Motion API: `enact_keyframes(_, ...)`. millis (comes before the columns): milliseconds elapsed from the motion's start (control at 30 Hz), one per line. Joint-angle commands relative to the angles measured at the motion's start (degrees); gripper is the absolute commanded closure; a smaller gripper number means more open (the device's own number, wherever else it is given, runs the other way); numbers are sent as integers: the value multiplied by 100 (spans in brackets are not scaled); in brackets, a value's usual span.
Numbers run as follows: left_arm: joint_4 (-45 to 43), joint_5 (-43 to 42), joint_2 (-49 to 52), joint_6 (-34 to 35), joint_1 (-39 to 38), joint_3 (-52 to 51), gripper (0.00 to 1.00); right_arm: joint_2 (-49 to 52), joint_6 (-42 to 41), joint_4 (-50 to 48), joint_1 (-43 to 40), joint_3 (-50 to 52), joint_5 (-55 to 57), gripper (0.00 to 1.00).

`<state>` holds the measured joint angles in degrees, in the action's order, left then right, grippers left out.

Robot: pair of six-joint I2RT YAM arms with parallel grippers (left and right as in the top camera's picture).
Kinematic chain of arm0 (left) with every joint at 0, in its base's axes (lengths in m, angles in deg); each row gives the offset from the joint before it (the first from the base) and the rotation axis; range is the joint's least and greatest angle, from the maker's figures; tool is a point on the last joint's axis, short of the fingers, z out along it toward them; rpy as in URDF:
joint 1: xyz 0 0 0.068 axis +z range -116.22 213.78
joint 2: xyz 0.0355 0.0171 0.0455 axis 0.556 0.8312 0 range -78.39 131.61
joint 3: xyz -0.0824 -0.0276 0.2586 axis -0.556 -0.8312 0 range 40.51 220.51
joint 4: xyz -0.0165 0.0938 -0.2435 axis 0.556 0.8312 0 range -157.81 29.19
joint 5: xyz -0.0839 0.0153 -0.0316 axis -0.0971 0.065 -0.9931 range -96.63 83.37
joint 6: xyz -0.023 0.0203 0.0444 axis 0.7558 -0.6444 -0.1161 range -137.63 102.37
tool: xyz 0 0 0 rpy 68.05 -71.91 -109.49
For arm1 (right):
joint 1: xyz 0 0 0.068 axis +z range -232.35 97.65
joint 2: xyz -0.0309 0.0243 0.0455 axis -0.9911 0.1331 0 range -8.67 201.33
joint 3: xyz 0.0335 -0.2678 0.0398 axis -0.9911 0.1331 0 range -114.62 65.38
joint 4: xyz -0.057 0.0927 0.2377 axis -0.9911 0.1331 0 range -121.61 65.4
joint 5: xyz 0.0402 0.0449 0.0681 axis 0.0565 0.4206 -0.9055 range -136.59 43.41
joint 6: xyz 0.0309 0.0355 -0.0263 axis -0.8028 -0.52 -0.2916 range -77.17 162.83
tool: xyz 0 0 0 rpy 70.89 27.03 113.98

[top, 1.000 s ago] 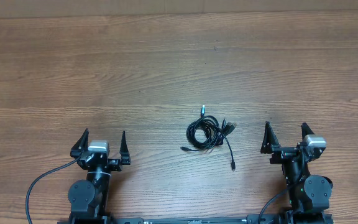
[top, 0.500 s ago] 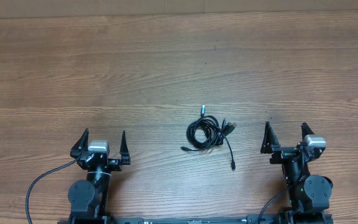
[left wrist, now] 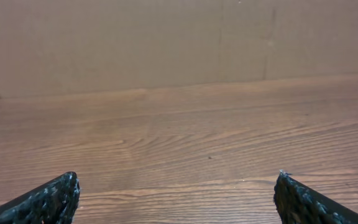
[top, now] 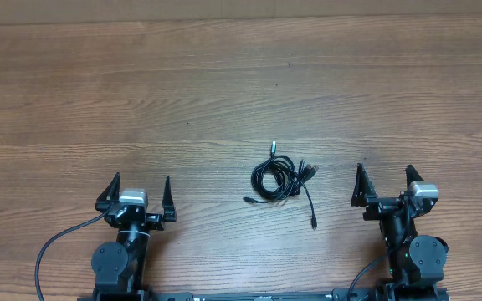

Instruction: Untangle cables

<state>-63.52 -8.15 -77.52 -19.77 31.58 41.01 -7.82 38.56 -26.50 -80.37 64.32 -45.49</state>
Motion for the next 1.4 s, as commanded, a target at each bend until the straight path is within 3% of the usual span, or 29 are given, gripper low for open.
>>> enact_keyframes(0, -22, -149, -66, -131, 35, -22, 1, -68, -22, -42, 31, 59, 74, 0)
enact_keyframes(967, 643, -81, 24, -94, 31, 411, 0, -68, -22, -39, 31, 59, 74, 0)
enact_keyframes(1367, 745, -94, 1716, -92, 31, 1178, 1, -68, -22, -39, 31, 59, 74, 0)
